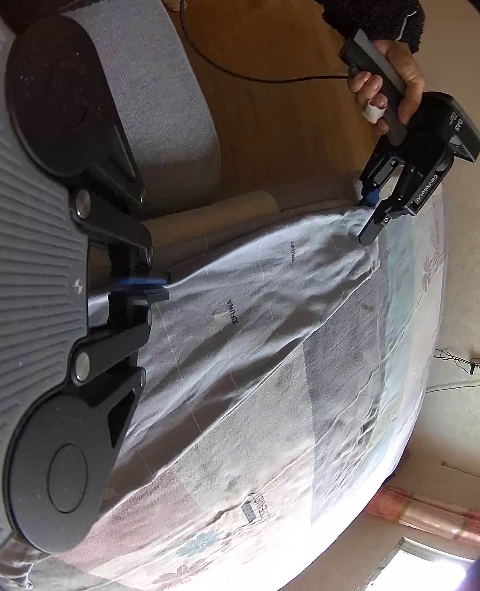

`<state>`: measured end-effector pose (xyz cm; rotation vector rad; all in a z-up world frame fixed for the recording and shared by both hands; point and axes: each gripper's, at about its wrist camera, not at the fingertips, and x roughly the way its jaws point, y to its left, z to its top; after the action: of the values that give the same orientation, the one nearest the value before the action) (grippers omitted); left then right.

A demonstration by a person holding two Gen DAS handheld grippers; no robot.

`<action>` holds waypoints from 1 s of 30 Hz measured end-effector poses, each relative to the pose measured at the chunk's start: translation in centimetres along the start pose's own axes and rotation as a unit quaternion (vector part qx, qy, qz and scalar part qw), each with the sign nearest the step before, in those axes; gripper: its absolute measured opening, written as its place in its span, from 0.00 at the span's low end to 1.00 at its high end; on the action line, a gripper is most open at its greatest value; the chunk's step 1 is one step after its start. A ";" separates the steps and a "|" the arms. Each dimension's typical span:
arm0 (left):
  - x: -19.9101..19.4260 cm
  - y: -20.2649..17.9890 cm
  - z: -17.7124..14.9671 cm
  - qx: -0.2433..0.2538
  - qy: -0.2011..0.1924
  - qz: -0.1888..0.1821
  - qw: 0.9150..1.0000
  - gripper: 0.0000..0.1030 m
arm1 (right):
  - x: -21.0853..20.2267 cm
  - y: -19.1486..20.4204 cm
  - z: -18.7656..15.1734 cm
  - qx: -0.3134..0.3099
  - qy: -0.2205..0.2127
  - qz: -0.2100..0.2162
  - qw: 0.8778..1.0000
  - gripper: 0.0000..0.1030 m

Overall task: Fold clothes
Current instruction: 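Fold the garment lengthwise with the left tool toward the right tool, then open the left tool and release the folded garment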

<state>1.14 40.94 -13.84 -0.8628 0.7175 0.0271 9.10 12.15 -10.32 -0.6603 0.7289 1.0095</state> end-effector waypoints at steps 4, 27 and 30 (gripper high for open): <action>-0.1 -0.7 -0.3 0.019 0.001 0.009 1.000 0.25 | -1.1 -0.5 -0.4 0.003 0.005 0.006 1.000 0.02; -0.6 0.2 -0.3 0.024 0.005 0.002 1.000 0.21 | 1.7 -11.6 0.3 0.018 0.011 -0.064 0.998 0.02; -0.5 -0.1 -0.4 0.037 0.007 0.006 0.999 0.21 | 1.6 -12.0 0.3 0.026 0.012 -0.071 0.997 0.01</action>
<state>0.54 40.70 -13.61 -0.7881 0.7335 0.0055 20.64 8.50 -9.59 -0.6706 0.7161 0.8509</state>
